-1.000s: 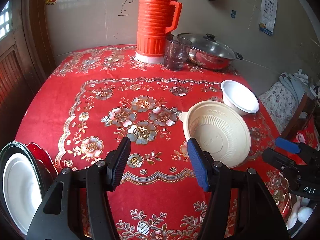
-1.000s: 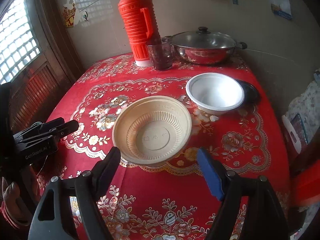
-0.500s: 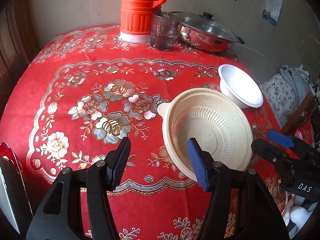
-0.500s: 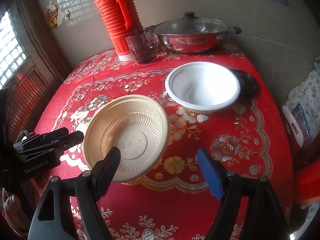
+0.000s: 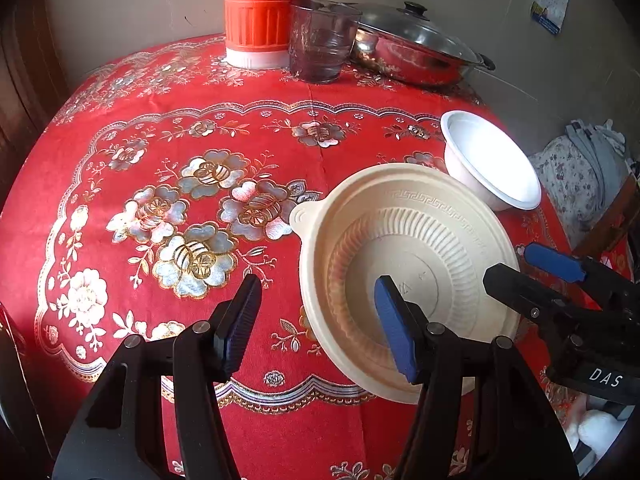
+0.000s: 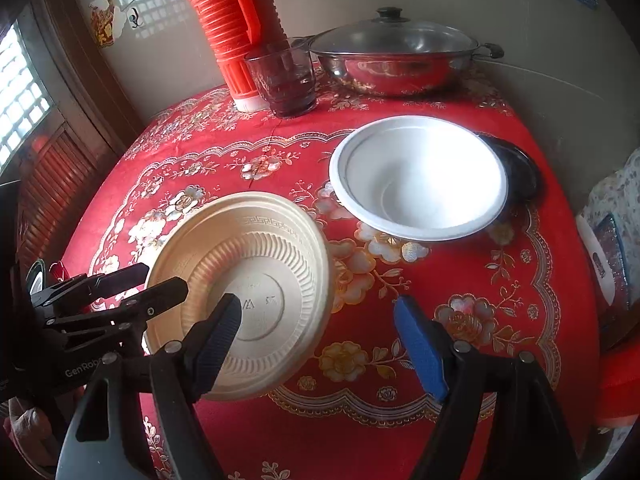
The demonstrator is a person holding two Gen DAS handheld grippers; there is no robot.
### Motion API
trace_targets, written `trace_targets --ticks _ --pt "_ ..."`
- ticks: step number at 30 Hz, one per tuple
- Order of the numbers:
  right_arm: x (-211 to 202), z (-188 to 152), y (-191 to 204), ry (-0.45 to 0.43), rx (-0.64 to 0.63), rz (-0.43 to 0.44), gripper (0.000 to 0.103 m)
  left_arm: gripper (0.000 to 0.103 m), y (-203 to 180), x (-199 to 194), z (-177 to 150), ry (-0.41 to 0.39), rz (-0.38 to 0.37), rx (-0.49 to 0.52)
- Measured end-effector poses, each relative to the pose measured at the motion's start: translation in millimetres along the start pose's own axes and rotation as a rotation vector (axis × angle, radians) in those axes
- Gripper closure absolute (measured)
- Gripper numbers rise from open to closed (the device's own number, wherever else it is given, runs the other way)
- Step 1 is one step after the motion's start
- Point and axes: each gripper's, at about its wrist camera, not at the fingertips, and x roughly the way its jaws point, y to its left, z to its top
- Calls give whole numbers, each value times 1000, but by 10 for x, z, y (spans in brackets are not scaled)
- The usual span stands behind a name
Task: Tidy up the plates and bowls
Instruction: 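Lift the beige bowl and carry it toward the green basin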
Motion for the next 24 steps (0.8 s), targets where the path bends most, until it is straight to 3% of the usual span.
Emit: trace_targets --ticks 8,13,16,19,24 --pt "102 37 -19 19 -11 19 25 44 -82 120 -3 20 28 36" --pt "163 21 -42 26 -6 54 42 44 -90 185 -13 37 22 42" --pt "198 15 -42 34 -1 68 57 62 -87 246 -22 57 22 44" --pt "222 13 -5 36 -5 74 67 71 -94 254 -27 62 24 51" --pt "165 10 120 17 -39 69 69 77 -48 255 -26 60 25 40"
